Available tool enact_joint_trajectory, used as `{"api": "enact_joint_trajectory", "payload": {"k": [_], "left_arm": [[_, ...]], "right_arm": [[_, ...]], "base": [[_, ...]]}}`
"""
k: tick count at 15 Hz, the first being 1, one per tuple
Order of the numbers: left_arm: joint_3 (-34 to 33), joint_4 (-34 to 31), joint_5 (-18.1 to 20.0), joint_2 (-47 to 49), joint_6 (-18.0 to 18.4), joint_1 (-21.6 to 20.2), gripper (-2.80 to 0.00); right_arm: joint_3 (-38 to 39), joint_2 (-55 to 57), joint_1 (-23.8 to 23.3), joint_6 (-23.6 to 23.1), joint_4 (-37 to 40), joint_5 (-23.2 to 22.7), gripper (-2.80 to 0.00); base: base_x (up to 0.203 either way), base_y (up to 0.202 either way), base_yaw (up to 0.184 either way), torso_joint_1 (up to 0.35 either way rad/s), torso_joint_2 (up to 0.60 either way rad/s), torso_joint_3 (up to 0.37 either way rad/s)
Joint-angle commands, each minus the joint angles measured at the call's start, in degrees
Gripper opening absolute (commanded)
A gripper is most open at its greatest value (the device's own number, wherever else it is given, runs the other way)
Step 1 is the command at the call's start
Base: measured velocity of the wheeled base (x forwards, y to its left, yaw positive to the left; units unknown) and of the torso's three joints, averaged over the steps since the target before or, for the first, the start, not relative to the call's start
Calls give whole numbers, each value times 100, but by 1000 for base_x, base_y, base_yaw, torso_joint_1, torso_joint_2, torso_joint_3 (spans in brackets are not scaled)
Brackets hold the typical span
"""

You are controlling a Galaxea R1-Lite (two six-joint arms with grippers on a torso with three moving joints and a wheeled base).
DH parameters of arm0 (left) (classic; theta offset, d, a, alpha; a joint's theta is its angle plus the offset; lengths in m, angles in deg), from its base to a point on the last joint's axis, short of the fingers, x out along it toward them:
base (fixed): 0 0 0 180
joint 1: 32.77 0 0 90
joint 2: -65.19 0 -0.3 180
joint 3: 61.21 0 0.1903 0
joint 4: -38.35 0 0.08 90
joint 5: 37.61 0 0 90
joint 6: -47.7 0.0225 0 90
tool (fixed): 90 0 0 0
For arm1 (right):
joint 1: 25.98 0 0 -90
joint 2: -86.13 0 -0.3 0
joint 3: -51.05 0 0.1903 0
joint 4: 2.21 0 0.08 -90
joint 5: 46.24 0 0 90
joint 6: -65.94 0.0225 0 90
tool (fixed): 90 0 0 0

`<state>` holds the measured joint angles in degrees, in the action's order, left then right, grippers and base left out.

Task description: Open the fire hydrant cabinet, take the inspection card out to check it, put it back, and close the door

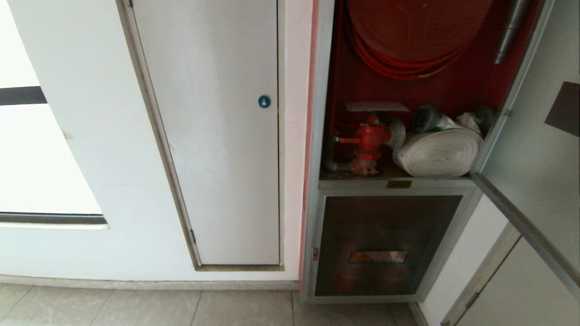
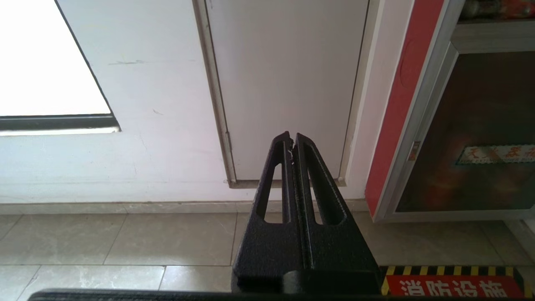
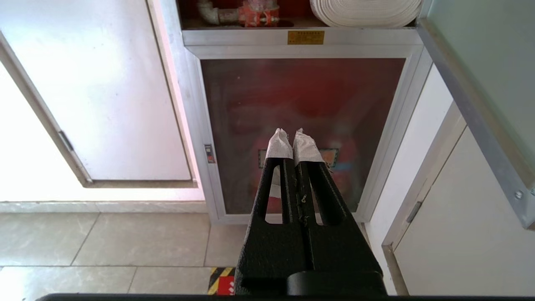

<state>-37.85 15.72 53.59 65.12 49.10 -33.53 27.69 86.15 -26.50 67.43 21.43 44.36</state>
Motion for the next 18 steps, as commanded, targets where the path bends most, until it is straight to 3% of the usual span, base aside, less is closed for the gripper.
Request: {"api": "enact_joint_trajectory", "payload": {"k": [1, 14, 18], "left_arm": [[-44, 5, 2, 7, 0, -2, -280], [-44, 5, 2, 7, 0, -2, -280], [-44, 5, 2, 7, 0, -2, -280]], "right_arm": [[3, -11, 0, 1, 0, 2, -280], [-99, -9, 0, -75, 34, 20, -280], [-1701, 858, -5, -113, 562, 192, -280]], "base": [[0, 0, 0, 0, 0, 0], [0, 0, 0, 0, 0, 0], [0, 0, 0, 0, 0, 0]]}}
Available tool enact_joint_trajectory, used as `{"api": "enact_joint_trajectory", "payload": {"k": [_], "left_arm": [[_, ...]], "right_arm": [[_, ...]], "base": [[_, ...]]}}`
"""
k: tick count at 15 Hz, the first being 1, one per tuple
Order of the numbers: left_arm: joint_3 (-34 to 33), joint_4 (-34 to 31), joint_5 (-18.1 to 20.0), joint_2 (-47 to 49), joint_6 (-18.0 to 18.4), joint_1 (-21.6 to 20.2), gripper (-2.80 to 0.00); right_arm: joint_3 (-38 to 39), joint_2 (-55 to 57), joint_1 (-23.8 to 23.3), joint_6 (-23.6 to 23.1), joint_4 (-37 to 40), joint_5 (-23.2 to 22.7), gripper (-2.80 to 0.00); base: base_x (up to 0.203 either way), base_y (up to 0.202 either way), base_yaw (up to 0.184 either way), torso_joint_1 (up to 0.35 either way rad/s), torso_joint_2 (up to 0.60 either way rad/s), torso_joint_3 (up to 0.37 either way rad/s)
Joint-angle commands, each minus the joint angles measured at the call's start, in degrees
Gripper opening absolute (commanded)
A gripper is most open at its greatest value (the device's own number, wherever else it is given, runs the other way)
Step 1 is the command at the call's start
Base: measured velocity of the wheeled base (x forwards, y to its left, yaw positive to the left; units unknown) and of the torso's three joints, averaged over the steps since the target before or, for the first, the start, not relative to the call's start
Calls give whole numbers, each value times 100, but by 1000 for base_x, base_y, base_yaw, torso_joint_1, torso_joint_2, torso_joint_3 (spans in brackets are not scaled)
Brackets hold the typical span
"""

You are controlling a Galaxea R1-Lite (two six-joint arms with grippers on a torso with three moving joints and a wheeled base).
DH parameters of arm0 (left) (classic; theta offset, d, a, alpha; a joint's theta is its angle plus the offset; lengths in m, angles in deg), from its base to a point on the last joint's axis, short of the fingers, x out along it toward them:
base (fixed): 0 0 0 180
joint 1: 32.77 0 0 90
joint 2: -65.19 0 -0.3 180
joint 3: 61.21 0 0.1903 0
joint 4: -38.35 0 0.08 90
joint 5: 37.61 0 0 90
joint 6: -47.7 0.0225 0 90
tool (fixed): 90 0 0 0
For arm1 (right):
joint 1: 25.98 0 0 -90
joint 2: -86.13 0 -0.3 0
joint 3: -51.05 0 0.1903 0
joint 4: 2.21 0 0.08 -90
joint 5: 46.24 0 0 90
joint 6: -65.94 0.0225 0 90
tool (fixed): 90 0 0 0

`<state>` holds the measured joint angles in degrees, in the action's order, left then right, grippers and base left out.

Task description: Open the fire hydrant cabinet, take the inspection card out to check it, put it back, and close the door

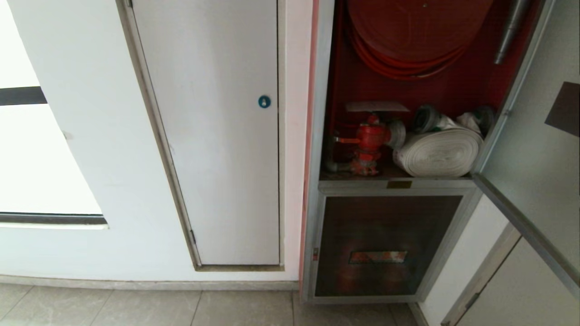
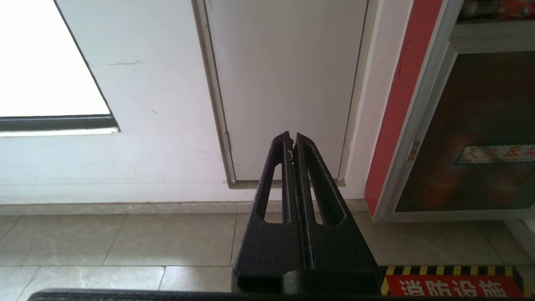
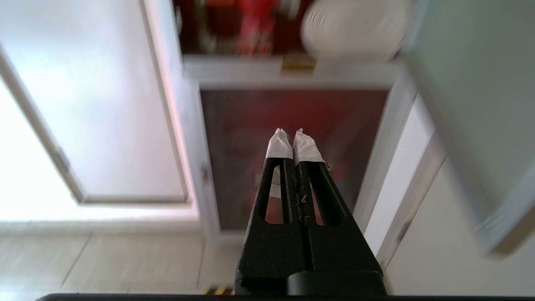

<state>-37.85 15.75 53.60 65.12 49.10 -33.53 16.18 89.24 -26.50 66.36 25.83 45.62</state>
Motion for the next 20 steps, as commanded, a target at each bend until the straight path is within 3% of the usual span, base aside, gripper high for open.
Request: {"api": "enact_joint_trajectory", "payload": {"k": [1, 4, 8, 11, 14, 18, 20], "left_arm": [[-44, 2, 2, 7, 0, -2, -280], [-44, 2, 2, 7, 0, -2, -280], [-44, 2, 2, 7, 0, -2, -280], [-44, 2, 2, 7, 0, -2, -280], [-44, 2, 2, 7, 0, -2, -280], [-44, 2, 2, 7, 0, -2, -280], [-44, 2, 2, 7, 0, -2, -280]], "right_arm": [[-874, 888, -12, -107, 187, 300, -280], [-1608, 1742, -28, -526, -93, 1656, -280], [-1970, 2707, -35, -601, -1202, 4038, -280], [-2135, 2927, -57, -623, -1817, 5309, -280], [-2525, 2932, -732, -645, -1827, 5474, -280], [-2720, 3039, -1902, -516, -1847, 5371, -280], [-2980, 3065, -1989, -477, -1847, 5327, -280]], "base": [[0, 0, 0, 0, 0, 0], [0, 0, 0, 0, 0, 0], [0, 0, 0, 0, 0, 0], [0, 0, 0, 0, 0, 0], [0, 0, 0, 0, 0, 0], [0, 0, 0, 0, 0, 0], [0, 0, 0, 0, 0, 0]]}}
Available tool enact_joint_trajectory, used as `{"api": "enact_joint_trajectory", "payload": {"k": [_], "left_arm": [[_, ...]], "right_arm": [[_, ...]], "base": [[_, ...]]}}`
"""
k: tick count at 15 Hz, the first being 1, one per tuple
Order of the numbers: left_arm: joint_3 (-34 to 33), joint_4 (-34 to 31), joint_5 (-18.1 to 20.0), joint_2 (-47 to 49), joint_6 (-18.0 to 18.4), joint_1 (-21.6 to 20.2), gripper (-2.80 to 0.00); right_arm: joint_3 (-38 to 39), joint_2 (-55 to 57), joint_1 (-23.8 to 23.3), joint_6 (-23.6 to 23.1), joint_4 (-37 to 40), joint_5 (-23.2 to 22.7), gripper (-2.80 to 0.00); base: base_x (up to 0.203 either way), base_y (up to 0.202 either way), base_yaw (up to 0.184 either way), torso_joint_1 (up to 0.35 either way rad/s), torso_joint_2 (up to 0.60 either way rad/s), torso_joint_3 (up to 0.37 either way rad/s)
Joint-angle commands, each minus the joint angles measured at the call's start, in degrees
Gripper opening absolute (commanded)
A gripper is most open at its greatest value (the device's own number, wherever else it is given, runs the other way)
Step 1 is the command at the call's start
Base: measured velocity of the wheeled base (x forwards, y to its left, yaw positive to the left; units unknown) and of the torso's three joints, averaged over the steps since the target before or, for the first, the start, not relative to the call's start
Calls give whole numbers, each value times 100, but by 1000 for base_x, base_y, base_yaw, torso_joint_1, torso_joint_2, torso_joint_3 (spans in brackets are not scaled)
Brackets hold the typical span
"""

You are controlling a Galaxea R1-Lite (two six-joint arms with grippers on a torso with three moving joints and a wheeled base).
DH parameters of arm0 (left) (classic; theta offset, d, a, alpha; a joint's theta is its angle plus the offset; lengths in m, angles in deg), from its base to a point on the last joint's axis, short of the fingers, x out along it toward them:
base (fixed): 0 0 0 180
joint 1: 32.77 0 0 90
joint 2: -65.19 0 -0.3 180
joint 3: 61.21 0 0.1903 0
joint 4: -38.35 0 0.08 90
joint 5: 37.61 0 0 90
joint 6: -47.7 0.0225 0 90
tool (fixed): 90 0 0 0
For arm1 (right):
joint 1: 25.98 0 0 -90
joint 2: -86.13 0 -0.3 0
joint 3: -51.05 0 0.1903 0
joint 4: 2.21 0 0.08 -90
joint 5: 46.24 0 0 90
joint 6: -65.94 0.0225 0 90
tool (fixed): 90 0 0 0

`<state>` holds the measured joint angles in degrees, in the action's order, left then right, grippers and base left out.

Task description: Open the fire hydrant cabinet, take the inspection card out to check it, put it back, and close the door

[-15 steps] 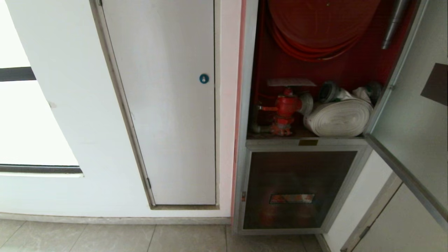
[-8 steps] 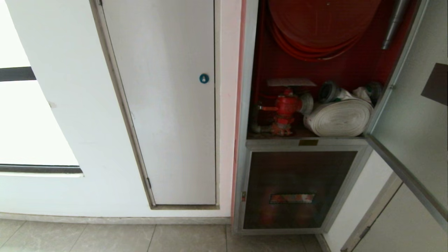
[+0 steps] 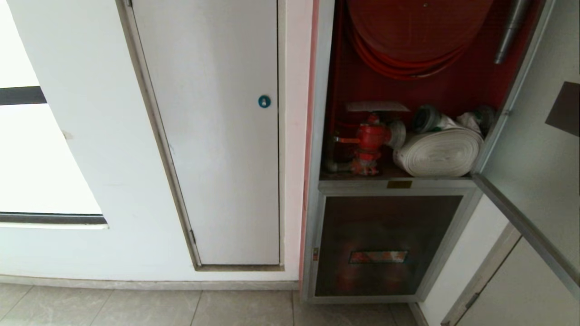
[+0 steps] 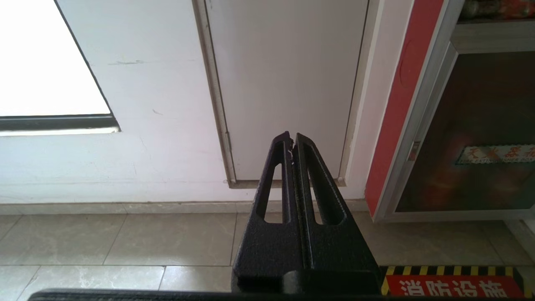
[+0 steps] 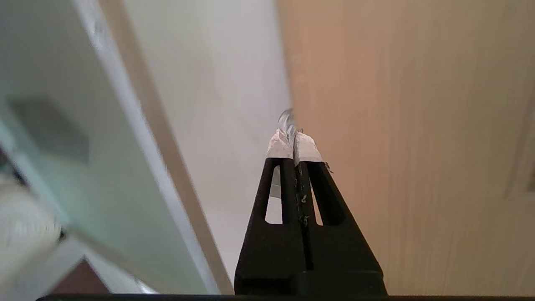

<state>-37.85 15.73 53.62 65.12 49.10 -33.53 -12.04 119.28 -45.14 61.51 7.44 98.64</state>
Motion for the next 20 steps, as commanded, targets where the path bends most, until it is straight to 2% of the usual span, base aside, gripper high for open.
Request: {"api": "enact_joint_trajectory", "payload": {"k": [1, 4, 10, 11, 16, 20], "left_arm": [[-44, 4, 0, 7, 0, -2, -280], [-44, 4, 0, 7, 0, -2, -280], [-44, 4, 0, 7, 0, -2, -280], [-44, 4, 0, 7, 0, -2, -280], [-44, 4, 0, 7, 0, -2, -280], [-44, 4, 0, 7, 0, -2, -280]], "right_arm": [[-236, 77, -131, 14, -25, 30, -280], [-472, 286, -129, 127, -544, 52, -280], [-491, 629, -80, 141, -583, 4, -280], [-506, 746, -111, 152, -594, -142, -280], [-582, 966, -1361, 877, -529, -1538, -280], [-377, 1002, -2025, 1433, -311, -2066, -280]], "base": [[0, 0, 0, 0, 0, 0], [0, 0, 0, 0, 0, 0], [0, 0, 0, 0, 0, 0], [0, 0, 0, 0, 0, 0], [0, 0, 0, 0, 0, 0], [0, 0, 0, 0, 0, 0]]}}
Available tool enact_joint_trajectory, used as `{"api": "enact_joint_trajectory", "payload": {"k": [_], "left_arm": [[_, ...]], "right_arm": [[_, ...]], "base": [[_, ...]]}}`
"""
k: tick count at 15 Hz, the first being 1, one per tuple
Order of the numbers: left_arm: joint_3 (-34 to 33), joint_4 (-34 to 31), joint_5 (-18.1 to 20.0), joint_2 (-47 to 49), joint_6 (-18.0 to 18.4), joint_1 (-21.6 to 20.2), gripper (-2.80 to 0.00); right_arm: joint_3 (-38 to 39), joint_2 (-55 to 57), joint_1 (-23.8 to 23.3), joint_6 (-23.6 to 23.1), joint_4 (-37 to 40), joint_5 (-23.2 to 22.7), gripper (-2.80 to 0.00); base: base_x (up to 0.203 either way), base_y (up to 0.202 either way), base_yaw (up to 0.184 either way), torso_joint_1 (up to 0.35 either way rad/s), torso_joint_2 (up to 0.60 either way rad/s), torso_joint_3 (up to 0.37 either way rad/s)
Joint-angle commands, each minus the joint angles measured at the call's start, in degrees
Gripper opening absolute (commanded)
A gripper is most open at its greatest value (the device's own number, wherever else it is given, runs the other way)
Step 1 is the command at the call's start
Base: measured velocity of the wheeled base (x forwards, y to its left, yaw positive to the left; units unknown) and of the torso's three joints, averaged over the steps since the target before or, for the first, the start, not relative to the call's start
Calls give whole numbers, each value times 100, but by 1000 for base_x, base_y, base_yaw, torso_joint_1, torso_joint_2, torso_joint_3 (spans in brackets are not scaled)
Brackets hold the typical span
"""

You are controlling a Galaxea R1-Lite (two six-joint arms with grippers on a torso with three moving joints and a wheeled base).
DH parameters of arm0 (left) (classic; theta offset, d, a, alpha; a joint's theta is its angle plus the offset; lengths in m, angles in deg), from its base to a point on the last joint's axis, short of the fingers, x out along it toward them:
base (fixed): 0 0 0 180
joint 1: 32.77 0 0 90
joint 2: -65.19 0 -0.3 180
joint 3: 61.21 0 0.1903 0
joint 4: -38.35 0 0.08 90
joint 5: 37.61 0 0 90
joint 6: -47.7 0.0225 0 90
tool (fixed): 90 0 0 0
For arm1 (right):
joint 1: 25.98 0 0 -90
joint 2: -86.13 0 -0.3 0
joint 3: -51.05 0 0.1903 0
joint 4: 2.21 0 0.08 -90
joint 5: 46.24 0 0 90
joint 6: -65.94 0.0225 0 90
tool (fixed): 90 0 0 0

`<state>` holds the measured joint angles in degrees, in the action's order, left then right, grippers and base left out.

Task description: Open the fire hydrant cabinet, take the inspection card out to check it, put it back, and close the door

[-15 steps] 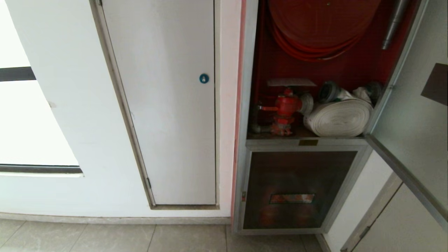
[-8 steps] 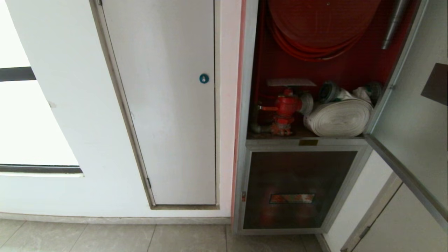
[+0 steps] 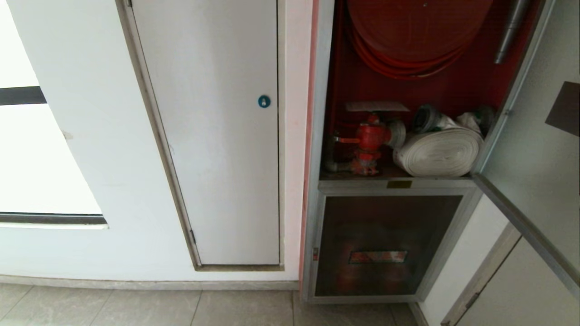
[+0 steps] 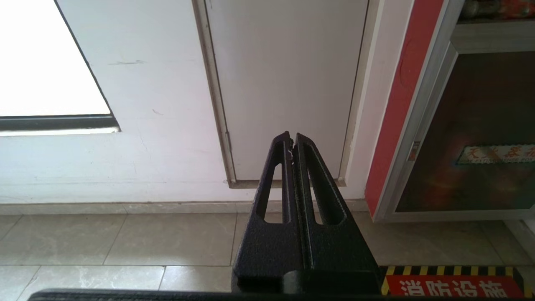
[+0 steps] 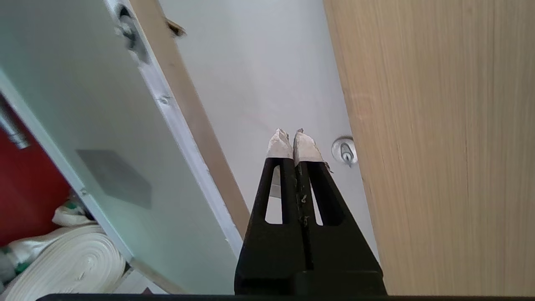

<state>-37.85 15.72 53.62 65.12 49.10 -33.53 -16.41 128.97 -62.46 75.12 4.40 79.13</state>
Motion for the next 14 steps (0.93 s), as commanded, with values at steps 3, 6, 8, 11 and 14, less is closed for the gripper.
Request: {"api": "enact_joint_trajectory", "payload": {"k": [3, 6, 8, 11, 14], "left_arm": [[-44, 5, 0, 7, 0, -2, -280], [-44, 5, 0, 7, 0, -2, -280], [-44, 5, 0, 7, 0, -2, -280], [-44, 5, 0, 7, 0, -2, -280], [-44, 5, 0, 7, 0, -2, -280]], "right_arm": [[157, 219, -1140, 448, -17, -956, -280], [177, 523, -1783, 734, -210, -1309, -280], [210, 793, -2300, 848, -503, -1622, -280], [299, 1149, -2925, 981, -851, -2289, -280], [212, 1490, -3011, 984, -1001, -2946, -280]], "base": [[0, 0, 0, 0, 0, 0], [0, 0, 0, 0, 0, 0], [0, 0, 0, 0, 0, 0], [0, 0, 0, 0, 0, 0], [0, 0, 0, 0, 0, 0]]}}
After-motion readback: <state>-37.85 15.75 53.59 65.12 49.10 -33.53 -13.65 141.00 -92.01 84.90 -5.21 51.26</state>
